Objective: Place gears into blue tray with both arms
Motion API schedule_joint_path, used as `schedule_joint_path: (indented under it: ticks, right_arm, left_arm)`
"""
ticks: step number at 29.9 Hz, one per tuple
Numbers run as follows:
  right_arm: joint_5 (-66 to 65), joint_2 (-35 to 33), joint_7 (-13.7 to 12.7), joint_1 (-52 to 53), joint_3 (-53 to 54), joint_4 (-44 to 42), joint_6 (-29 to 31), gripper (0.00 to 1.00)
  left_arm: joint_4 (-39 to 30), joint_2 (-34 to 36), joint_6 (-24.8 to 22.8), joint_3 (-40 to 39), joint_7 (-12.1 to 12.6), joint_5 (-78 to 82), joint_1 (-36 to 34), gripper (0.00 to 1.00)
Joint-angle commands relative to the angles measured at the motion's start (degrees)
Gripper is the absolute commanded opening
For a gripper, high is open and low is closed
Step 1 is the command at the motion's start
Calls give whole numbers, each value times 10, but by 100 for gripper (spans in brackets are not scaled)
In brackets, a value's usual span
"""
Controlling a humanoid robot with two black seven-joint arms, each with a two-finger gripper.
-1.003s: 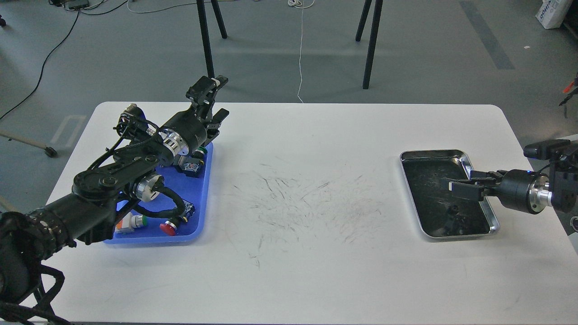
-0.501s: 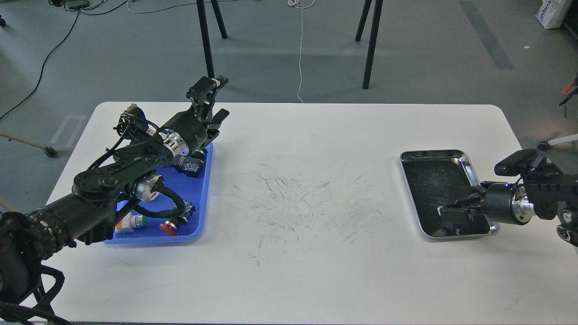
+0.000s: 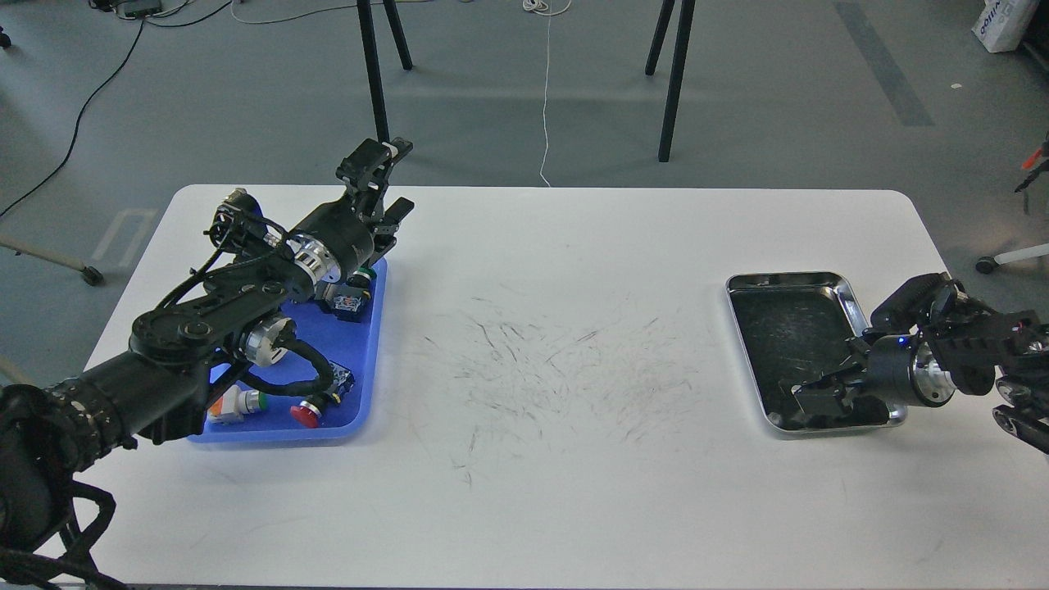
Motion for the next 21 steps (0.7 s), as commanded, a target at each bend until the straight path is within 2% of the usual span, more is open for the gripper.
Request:
schedule_joint_path:
  ticks: [1,4,13,21]
  right_arm:
    - [-1,2,0,19,-28,-10,2,84]
    - [0,3,0,33,-50,-16,2,81]
    - [0,3,0,50,-55,-17,17,80]
    - [0,3,0,50,-75,-16,18,66]
  left_arm:
    - [0,-1,0,0,0,0,0,100]
    - [0,-1,0,0,0,0,0,100]
    - [0,1,0,1,0,1,-1,100]
    - [0,7,-1,2,0,1,-2,100]
